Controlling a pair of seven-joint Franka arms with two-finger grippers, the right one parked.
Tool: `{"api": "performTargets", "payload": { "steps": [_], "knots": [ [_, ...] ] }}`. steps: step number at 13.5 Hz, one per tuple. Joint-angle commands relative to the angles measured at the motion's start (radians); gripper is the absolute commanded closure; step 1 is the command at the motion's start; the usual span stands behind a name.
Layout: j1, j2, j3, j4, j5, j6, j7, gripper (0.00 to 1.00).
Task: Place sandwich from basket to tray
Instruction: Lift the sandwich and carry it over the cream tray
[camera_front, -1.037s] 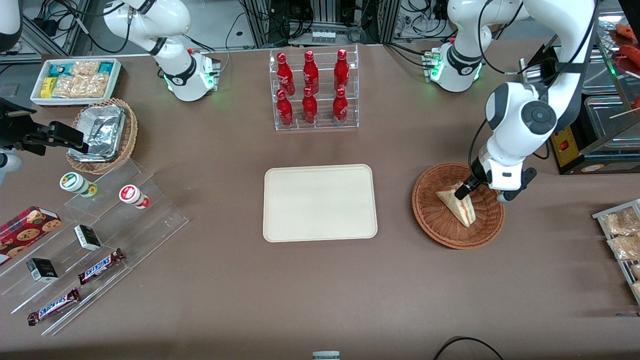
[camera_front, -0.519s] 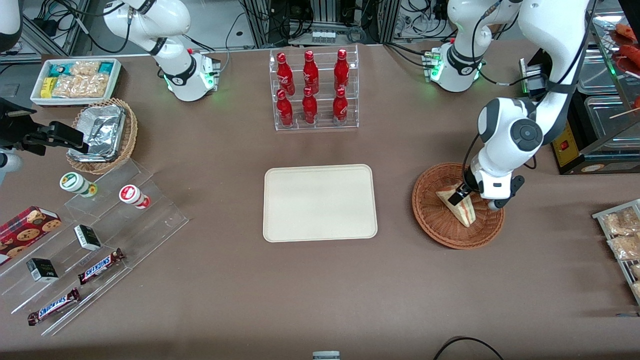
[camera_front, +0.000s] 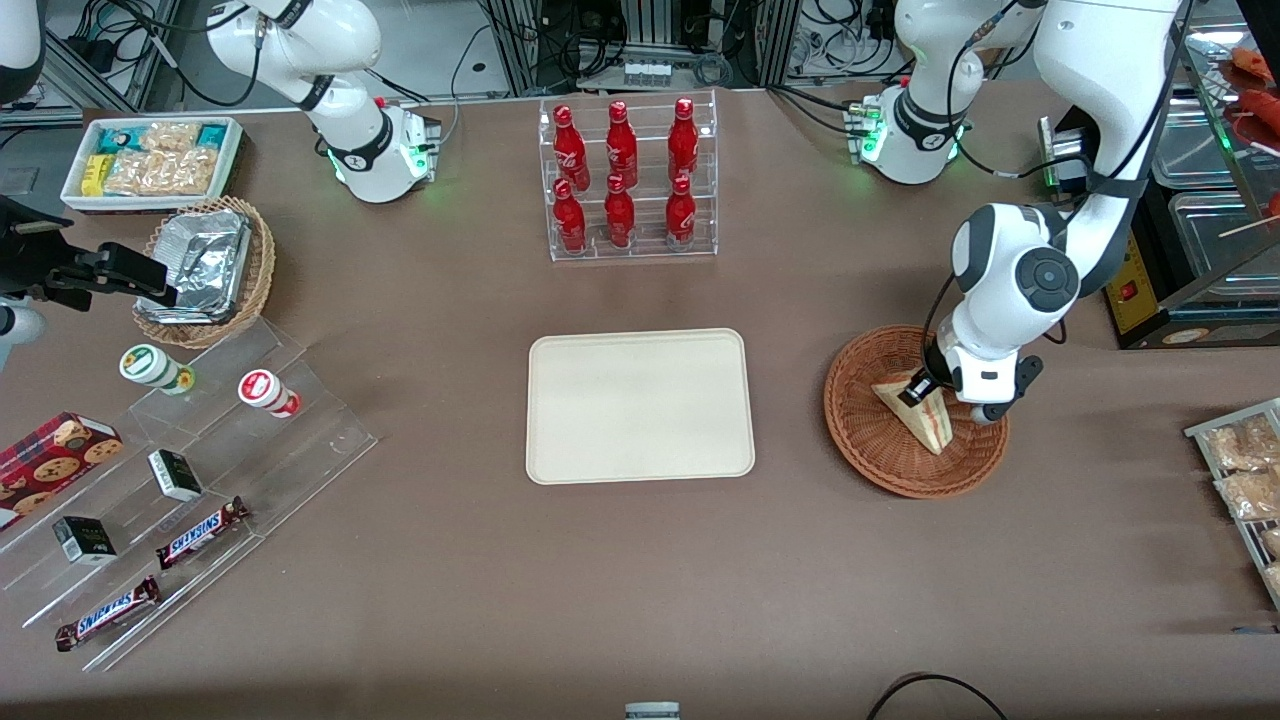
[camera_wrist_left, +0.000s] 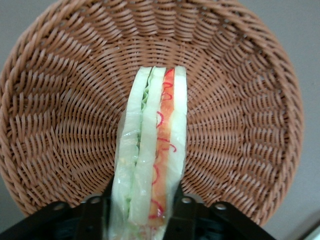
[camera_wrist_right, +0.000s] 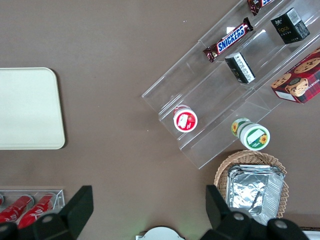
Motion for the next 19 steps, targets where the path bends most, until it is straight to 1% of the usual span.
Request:
{"api": "performTargets", "payload": {
  "steps": [1, 3, 4, 7, 9, 12, 14, 15, 17, 19],
  "knots": [
    [-0.006, -0.067, 0.002, 0.082, 0.001, -0.184, 0.022, 1.0],
    [-0.007, -0.064, -0.004, 0.185, 0.003, -0.338, 0.098, 1.0],
    [-0.007, -0.061, -0.021, 0.217, 0.003, -0.378, 0.127, 1.0],
    [-0.014, -0.026, -0.123, 0.291, 0.013, -0.386, 0.135, 1.0],
    [-0.085, 0.021, -0.144, 0.343, 0.073, -0.386, 0.131, 1.0],
    [-0.21, 0.129, -0.142, 0.478, 0.081, -0.41, 0.114, 1.0],
    [-0.288, 0.241, -0.141, 0.623, 0.086, -0.476, 0.062, 1.0],
    [-0.334, 0.3, -0.141, 0.7, 0.114, -0.505, 0.021, 1.0],
    [-0.4, 0.386, -0.142, 0.797, 0.165, -0.522, -0.062, 1.0],
    [-0.463, 0.468, -0.141, 0.874, 0.173, -0.519, -0.087, 1.0]
  ]
}}
